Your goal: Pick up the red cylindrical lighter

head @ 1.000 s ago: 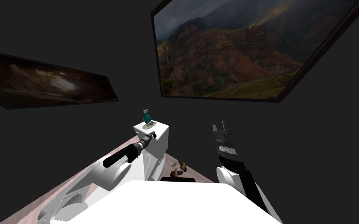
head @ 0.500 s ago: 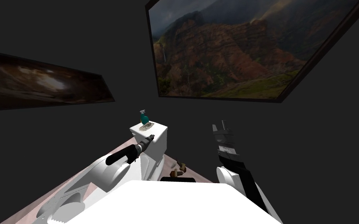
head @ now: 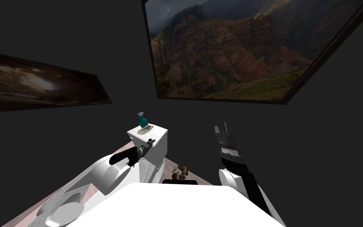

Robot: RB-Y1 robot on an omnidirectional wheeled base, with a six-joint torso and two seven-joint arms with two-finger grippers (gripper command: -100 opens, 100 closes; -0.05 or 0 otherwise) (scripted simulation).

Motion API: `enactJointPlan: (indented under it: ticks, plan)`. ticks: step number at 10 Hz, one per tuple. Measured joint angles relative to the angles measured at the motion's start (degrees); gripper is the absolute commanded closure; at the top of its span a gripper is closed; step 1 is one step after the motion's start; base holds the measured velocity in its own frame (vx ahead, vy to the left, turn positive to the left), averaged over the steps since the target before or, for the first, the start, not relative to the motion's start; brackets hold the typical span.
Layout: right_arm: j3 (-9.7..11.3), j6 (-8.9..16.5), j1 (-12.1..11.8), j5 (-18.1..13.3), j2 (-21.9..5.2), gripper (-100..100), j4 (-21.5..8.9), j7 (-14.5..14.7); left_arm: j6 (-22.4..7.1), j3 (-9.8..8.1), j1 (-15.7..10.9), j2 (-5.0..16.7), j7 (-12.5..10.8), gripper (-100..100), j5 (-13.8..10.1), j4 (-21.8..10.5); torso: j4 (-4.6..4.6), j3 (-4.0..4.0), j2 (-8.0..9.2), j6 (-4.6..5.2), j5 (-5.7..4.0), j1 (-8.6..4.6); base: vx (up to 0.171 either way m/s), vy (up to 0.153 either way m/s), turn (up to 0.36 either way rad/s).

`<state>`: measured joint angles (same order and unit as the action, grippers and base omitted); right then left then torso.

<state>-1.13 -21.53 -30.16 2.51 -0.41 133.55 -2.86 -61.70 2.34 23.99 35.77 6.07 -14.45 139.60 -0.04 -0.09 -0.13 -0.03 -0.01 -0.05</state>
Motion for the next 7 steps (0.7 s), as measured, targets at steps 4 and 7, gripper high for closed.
enactJointPlan:
  ticks: [4, 7]
  plan:
    - [0.00, 0.00, 0.00, 0.00, 0.00, 0, 0.00, 0.00, -5.53, 0.32, 0.10, 2.35, 0.49, -100, -1.00, 1.25, 0.02, 0.04, 0.08, -0.01, 0.01, 0.03, 0.019, 0.000, -0.018]
    - [0.00, 0.00, 0.00, 0.00, 0.00, 0, 0.00, 0.00, -10.22, 0.87, -0.33, 4.26, 0.73, -100, -1.54, 2.77, 0.01, 0.02, 0.03, 0.00, 0.03, 0.14, 0.034, 0.027, -0.018]
